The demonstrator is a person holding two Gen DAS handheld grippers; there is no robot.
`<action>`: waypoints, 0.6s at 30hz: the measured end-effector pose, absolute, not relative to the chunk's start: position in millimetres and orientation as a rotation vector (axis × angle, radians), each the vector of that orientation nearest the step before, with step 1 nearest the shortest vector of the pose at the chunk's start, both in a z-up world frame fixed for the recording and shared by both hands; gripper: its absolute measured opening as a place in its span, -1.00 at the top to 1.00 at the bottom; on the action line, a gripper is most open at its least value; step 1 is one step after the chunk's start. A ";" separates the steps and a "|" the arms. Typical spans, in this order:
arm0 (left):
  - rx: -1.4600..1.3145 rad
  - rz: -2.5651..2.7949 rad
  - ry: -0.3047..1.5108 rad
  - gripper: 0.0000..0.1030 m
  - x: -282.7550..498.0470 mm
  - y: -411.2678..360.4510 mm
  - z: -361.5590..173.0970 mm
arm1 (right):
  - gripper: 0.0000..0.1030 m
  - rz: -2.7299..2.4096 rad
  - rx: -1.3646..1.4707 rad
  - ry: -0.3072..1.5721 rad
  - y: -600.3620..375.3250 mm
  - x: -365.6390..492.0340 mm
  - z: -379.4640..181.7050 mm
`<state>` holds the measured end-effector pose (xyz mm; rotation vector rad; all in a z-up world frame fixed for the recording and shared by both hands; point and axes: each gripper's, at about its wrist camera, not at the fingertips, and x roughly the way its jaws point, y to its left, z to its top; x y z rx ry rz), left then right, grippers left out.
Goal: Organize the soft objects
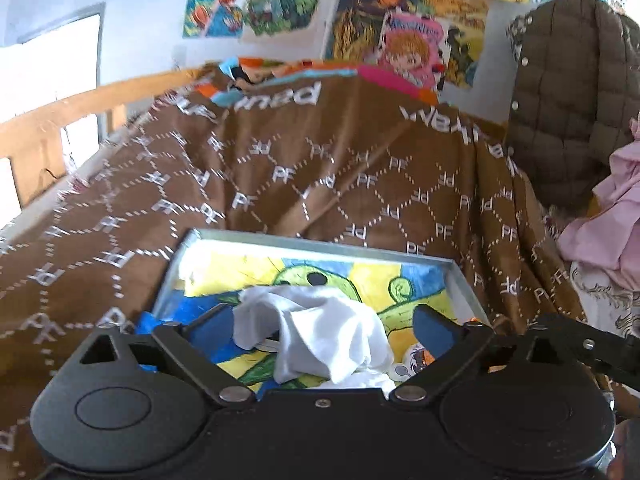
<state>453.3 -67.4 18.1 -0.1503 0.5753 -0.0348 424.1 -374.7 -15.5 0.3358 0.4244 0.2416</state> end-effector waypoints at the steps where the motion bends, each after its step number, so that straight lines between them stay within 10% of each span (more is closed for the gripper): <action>1: -0.154 -0.034 0.567 -0.94 447.3 -65.3 22.4 | -0.99 0.237 0.324 0.415 -374.6 415.6 -11.1; 18: -0.076 -0.037 0.371 -0.98 307.7 -47.7 82.2 | -1.00 0.146 0.214 0.249 -375.3 279.9 24.2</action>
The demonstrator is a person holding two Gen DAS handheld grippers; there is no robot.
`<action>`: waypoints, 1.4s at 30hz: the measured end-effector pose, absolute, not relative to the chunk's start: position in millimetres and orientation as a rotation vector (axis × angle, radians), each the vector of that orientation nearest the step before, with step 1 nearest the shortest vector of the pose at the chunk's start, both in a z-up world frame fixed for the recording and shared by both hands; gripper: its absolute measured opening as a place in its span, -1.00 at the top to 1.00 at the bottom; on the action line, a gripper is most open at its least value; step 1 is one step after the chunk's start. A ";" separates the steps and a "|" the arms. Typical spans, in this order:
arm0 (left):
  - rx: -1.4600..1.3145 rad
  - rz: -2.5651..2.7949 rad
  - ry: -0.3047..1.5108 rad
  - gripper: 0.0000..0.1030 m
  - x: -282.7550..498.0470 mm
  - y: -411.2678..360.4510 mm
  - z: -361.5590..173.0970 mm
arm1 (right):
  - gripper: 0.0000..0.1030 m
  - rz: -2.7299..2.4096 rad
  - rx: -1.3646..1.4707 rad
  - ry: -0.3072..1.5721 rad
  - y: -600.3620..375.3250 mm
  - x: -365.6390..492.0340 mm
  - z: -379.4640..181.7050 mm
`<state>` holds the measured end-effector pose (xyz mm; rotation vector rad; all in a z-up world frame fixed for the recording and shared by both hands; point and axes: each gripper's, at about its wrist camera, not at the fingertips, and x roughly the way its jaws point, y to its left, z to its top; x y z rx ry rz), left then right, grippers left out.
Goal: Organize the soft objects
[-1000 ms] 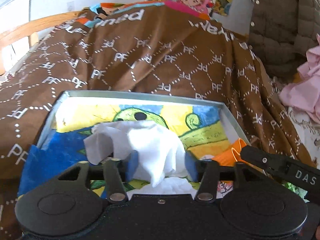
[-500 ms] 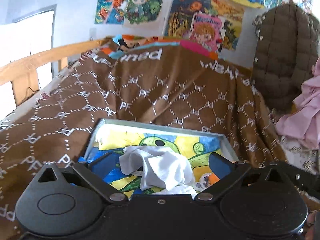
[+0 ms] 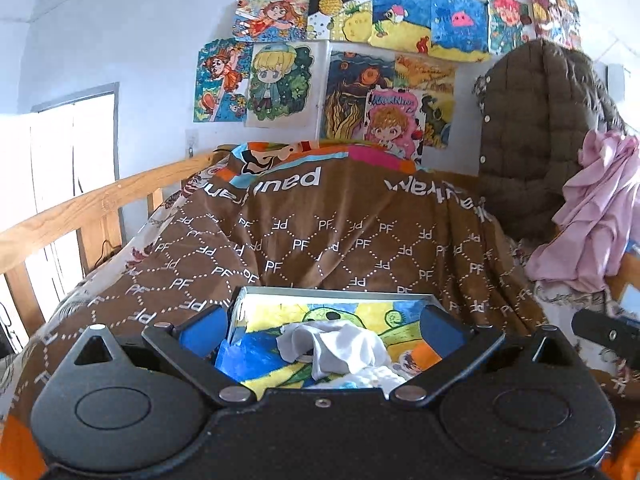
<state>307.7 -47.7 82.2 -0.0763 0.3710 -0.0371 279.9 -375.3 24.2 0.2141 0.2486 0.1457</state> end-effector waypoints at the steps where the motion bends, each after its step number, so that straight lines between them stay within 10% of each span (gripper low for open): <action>1: -0.090 -0.040 0.366 -0.98 299.6 -46.0 82.5 | -1.00 0.140 0.214 0.244 -376.2 272.0 21.2; 42: -0.080 -0.191 0.605 -0.98 180.3 -6.3 -52.7 | -0.99 0.214 -0.135 0.628 -297.0 205.6 -71.6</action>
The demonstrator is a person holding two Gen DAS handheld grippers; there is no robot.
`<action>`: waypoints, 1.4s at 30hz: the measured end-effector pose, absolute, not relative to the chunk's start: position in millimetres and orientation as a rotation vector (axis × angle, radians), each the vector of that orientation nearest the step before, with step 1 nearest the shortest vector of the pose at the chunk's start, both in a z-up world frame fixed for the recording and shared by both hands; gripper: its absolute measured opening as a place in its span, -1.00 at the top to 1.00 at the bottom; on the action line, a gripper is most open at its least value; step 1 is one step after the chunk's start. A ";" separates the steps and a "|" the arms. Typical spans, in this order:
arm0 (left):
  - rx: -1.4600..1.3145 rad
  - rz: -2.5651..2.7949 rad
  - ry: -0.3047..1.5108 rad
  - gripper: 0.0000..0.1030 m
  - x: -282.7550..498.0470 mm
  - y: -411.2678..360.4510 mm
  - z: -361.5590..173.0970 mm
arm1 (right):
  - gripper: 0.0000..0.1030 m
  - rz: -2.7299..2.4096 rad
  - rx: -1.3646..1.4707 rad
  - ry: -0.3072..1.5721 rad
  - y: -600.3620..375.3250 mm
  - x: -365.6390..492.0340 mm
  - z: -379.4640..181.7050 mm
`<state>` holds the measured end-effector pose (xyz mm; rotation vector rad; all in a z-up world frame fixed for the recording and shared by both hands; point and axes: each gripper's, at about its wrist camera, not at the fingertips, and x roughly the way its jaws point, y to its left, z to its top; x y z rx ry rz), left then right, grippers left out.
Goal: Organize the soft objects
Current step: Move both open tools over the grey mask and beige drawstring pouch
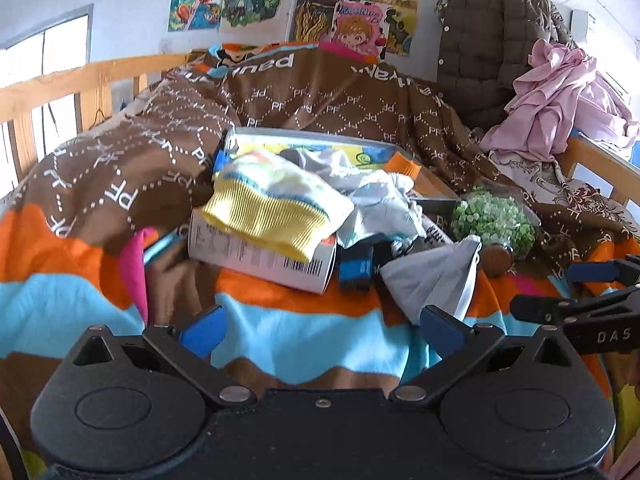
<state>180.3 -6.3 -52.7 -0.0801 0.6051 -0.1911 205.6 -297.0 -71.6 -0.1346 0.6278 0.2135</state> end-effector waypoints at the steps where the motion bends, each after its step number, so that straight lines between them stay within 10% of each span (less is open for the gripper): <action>1: -0.081 -0.191 0.612 -0.98 181.2 -5.3 -55.2 | -0.99 0.213 -0.138 0.634 -296.5 206.8 -72.4; 42: 0.080 -0.398 0.551 -0.98 194.5 -61.7 -62.8 | -0.99 0.157 -0.408 0.617 -307.3 229.9 -92.0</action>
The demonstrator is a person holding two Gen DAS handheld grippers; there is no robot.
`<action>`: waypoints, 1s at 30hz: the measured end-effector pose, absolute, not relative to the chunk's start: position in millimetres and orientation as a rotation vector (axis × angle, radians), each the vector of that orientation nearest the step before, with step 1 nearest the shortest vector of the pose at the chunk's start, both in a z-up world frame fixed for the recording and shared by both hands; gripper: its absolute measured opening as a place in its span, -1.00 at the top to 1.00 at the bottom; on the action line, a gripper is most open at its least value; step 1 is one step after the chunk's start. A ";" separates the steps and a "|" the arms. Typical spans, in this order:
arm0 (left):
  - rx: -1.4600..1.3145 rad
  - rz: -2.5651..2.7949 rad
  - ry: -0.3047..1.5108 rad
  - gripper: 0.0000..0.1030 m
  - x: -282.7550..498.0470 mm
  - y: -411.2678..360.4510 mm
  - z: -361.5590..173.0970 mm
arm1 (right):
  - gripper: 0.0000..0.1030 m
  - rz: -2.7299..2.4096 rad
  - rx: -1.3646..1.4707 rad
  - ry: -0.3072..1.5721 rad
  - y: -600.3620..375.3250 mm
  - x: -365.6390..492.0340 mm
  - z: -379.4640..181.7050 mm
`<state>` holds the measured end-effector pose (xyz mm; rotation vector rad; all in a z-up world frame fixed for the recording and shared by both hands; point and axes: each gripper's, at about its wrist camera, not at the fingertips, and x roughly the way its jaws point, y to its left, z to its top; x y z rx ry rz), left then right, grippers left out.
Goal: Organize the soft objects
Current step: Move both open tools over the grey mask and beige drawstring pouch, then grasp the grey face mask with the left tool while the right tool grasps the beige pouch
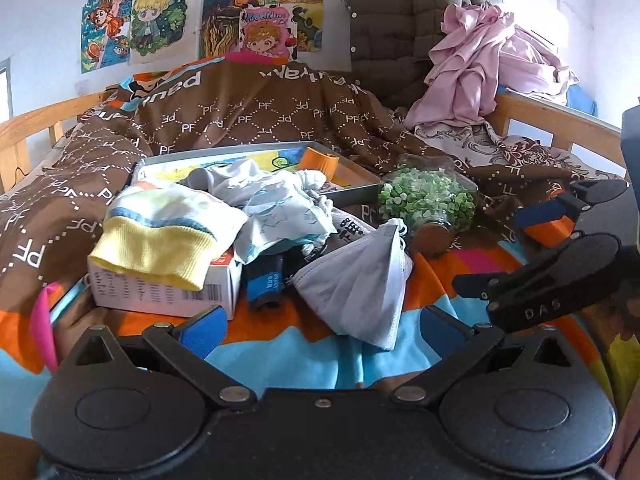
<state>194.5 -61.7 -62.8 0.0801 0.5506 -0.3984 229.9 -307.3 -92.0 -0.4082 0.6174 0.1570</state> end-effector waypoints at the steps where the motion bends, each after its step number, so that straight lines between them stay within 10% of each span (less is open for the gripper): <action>1: 0.078 -0.403 0.554 -0.98 196.7 -63.8 -62.6 | -0.99 0.163 -0.427 0.616 -306.7 230.3 -93.2; 18: 0.320 -0.498 0.563 -0.94 219.7 -113.2 -79.2 | -0.99 0.325 -0.753 0.396 -295.2 235.5 -120.4; 30: 0.307 -0.523 0.587 -0.20 236.4 -104.6 -88.8 | -0.99 0.380 -0.678 0.415 -298.4 247.3 -120.5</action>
